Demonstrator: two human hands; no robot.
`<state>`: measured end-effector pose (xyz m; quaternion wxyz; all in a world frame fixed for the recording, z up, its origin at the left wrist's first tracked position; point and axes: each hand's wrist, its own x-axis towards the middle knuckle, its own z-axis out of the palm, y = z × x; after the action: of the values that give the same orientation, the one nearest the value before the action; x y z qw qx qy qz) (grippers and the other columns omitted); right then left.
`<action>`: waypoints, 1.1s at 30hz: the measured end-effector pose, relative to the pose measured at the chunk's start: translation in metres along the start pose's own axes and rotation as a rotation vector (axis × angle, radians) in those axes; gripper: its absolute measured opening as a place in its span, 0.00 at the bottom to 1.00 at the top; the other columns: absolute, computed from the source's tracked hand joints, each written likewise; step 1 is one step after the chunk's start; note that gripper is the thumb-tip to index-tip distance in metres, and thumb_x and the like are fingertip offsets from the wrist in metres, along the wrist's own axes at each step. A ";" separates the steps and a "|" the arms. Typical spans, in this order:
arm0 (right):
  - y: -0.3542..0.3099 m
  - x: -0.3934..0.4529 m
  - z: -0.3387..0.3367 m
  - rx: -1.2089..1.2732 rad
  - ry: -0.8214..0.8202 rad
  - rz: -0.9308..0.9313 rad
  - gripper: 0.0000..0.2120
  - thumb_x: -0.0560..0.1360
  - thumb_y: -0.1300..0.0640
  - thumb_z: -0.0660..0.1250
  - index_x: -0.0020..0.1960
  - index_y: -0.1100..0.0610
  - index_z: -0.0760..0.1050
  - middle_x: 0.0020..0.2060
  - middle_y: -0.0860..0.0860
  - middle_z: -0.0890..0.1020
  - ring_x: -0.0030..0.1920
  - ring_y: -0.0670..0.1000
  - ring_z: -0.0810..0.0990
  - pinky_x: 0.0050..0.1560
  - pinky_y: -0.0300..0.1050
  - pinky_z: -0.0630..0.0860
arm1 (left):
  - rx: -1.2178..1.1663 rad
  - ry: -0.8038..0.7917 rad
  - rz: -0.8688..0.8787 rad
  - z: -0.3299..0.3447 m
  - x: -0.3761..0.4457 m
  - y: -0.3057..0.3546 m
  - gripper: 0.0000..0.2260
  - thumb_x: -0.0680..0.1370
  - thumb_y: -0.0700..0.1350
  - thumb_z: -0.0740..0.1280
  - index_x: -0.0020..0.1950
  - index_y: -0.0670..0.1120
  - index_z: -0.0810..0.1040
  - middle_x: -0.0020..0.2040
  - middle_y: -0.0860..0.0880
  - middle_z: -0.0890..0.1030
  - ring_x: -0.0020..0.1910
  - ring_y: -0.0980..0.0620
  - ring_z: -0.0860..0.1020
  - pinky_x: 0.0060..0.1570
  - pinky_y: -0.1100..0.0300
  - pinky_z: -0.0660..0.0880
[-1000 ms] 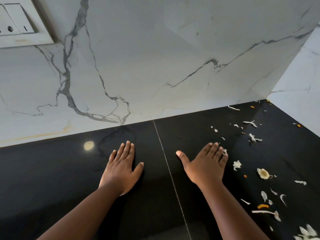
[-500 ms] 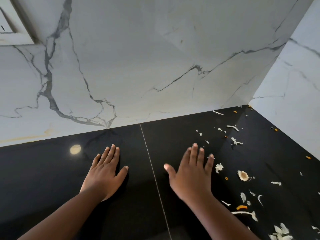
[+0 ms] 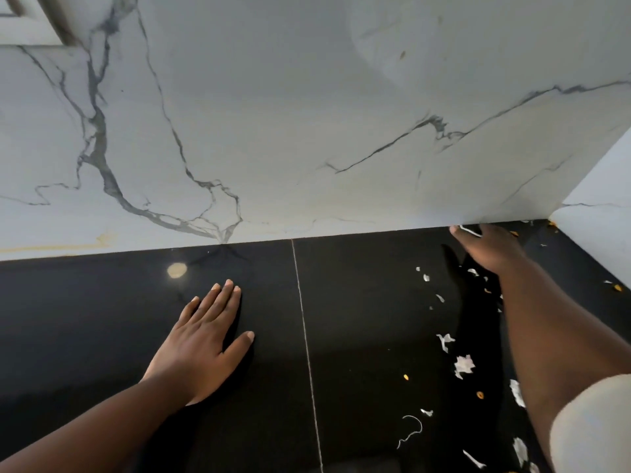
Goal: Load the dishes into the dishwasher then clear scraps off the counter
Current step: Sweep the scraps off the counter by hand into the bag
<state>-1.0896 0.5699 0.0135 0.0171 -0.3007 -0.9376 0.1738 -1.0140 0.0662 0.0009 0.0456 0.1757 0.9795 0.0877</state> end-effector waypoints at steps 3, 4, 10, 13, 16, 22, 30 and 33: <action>-0.004 -0.003 0.005 0.156 0.001 -0.101 0.38 0.67 0.25 0.55 0.62 0.53 0.74 0.63 0.57 0.76 0.65 0.60 0.72 0.65 0.55 0.68 | -0.001 0.003 -0.006 0.001 0.002 -0.003 0.38 0.69 0.70 0.34 0.76 0.55 0.35 0.76 0.58 0.33 0.72 0.63 0.30 0.74 0.59 0.36; -0.010 -0.010 0.007 0.221 -0.014 -0.125 0.33 0.70 0.28 0.58 0.61 0.52 0.75 0.62 0.55 0.77 0.64 0.58 0.73 0.64 0.53 0.68 | -0.001 0.005 -0.007 0.001 0.001 -0.004 0.38 0.69 0.70 0.35 0.76 0.55 0.36 0.76 0.58 0.34 0.72 0.63 0.31 0.74 0.59 0.36; -0.028 -0.076 0.025 0.325 -0.225 -0.531 0.17 0.79 0.51 0.64 0.67 0.50 0.74 0.72 0.49 0.68 0.74 0.43 0.58 0.73 0.39 0.50 | -0.039 0.001 -0.009 0.002 -0.002 -0.002 0.38 0.69 0.70 0.37 0.76 0.56 0.38 0.77 0.58 0.37 0.74 0.63 0.34 0.74 0.60 0.37; -0.022 -0.134 0.029 0.284 -0.337 -0.718 0.20 0.78 0.46 0.62 0.69 0.49 0.72 0.73 0.46 0.65 0.75 0.39 0.55 0.74 0.35 0.47 | -0.039 -0.006 -0.012 0.000 -0.002 0.000 0.39 0.69 0.71 0.36 0.76 0.56 0.38 0.77 0.57 0.37 0.74 0.62 0.34 0.74 0.59 0.37; -0.007 -0.192 0.024 0.224 -0.421 -0.880 0.28 0.76 0.37 0.59 0.72 0.46 0.64 0.74 0.41 0.60 0.75 0.37 0.51 0.74 0.33 0.45 | -0.053 0.008 -0.012 -0.001 -0.001 0.001 0.39 0.69 0.70 0.36 0.77 0.55 0.39 0.77 0.57 0.38 0.74 0.62 0.34 0.74 0.59 0.37; 0.032 -0.257 0.007 0.202 -0.535 -0.912 0.25 0.78 0.37 0.56 0.73 0.45 0.64 0.73 0.33 0.59 0.76 0.40 0.52 0.75 0.36 0.48 | -0.091 0.030 -0.004 -0.001 -0.004 0.002 0.39 0.70 0.70 0.39 0.78 0.53 0.41 0.77 0.57 0.39 0.74 0.61 0.36 0.74 0.60 0.37; 0.066 -0.214 -0.041 0.300 -0.073 -0.593 0.25 0.75 0.31 0.54 0.62 0.43 0.77 0.60 0.39 0.78 0.67 0.38 0.71 0.67 0.45 0.70 | 0.003 0.087 -0.127 -0.011 0.011 0.052 0.31 0.77 0.66 0.51 0.75 0.49 0.61 0.75 0.46 0.62 0.74 0.44 0.59 0.73 0.47 0.55; 0.088 -0.169 -0.052 0.087 -0.001 -0.465 0.22 0.75 0.37 0.58 0.65 0.44 0.73 0.65 0.45 0.76 0.71 0.45 0.67 0.69 0.53 0.67 | 0.035 0.022 0.145 0.003 0.031 0.116 0.46 0.67 0.76 0.36 0.77 0.50 0.57 0.78 0.47 0.56 0.77 0.46 0.51 0.75 0.48 0.43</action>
<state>-0.8955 0.5567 0.0449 0.0690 -0.0754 -0.9733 0.2055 -1.0030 0.1850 0.0177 0.0251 0.2459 0.9660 0.0756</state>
